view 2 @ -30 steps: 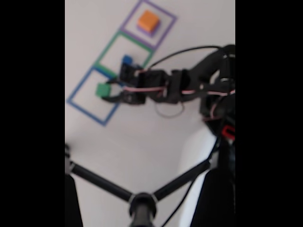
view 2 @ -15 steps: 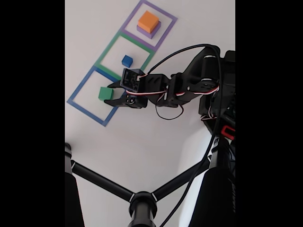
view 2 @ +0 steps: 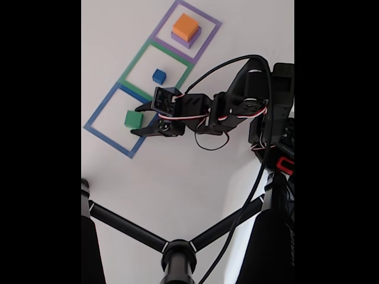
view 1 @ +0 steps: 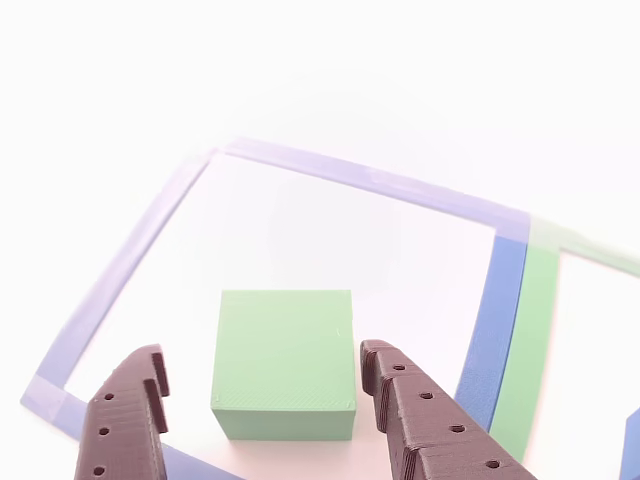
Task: Tower of hanoi
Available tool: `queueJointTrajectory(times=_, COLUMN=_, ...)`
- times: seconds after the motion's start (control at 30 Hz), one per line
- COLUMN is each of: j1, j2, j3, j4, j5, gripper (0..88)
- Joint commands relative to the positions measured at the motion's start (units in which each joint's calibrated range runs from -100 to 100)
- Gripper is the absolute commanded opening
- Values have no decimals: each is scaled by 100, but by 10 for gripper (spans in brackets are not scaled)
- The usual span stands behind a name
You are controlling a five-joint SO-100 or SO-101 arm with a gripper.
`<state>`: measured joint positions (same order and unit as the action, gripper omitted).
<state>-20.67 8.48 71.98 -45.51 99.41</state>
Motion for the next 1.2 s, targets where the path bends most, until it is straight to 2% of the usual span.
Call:
queueJointTrajectory(times=0.0, j1=35, j2=-69, j3=-188, j4=-130, j5=59, gripper=245)
queueJointTrajectory(times=0.17, j1=54, j2=-328, j3=-170, j4=-32, j5=59, gripper=247)
queueJointTrajectory(times=0.37, j1=169, j2=-1644, j3=-52, j4=1296, j5=59, gripper=231)
queueJointTrajectory(times=0.43, j1=226, j2=-2411, j3=-34, j4=2178, j5=59, gripper=200)
queueJointTrajectory(times=0.67, j1=667, j2=-4591, j3=-452, j4=5279, j5=59, gripper=4)
queueJointTrajectory(times=0.87, j1=1128, j2=-5689, j3=-1470, j4=8016, j5=59, gripper=1)
queueJointTrajectory(times=1.03, j1=1386, j2=-6044, j3=-3261, j4=10567, j5=59, gripper=1)
queueJointTrajectory(times=1.17, j1=1588, j2=-6077, j3=-4634, j4=12000, j5=59, gripper=1)
